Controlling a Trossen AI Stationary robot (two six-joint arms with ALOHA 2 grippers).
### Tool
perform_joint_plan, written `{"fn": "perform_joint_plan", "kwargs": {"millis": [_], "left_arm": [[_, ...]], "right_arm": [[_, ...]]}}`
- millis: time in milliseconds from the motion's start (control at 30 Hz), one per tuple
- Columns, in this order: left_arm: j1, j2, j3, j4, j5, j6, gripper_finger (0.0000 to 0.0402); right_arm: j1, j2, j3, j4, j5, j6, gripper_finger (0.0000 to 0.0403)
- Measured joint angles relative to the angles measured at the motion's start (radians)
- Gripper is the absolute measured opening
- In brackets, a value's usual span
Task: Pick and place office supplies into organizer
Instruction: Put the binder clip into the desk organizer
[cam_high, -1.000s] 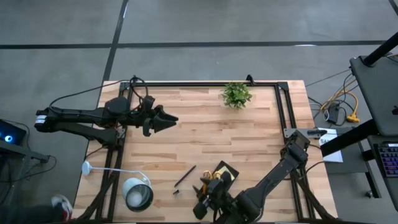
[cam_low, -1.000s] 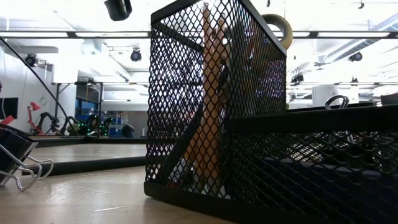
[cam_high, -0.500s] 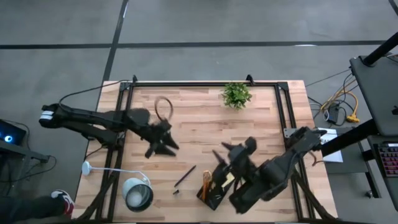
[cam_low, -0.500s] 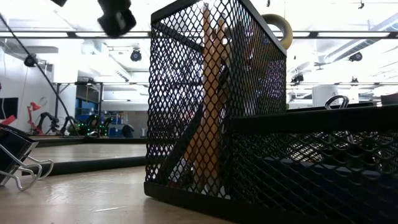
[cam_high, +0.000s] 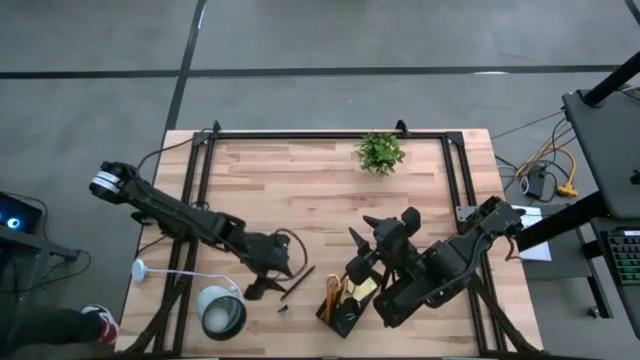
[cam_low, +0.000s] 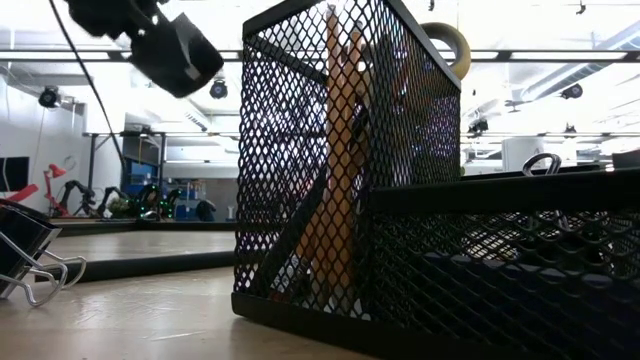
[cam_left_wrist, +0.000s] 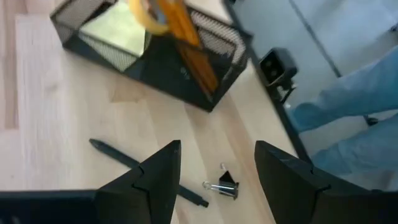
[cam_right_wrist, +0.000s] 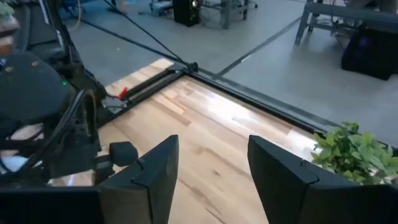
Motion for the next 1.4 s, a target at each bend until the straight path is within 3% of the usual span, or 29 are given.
{"fn": "perform_joint_plan", "kwargs": {"millis": [167,367,633,900,1400], "left_arm": [[-0.003,0.084,0.019,-0.046,-0.027,-0.074,0.0189],[-0.065,0.142,0.027,-0.092,-0.028,0.003,0.0189],[-0.125,0.186,0.082,-0.089,-0.125,0.002,0.0189],[-0.130,0.270,0.118,-0.089,-0.031,0.002,0.0189],[-0.150,0.342,0.121,-0.041,0.014,0.025,0.0189]], "right_arm": [[-0.003,0.000,-0.030,-0.001,-0.019,0.038,0.0180],[-0.002,0.001,-0.085,-0.001,-0.057,0.102,0.0180],[-0.003,-0.001,-0.139,-0.001,-0.068,0.178,0.0180],[-0.003,-0.015,-0.141,-0.001,-0.068,0.181,0.0180],[-0.003,-0.016,-0.141,-0.001,-0.069,0.154,0.0180]]}}
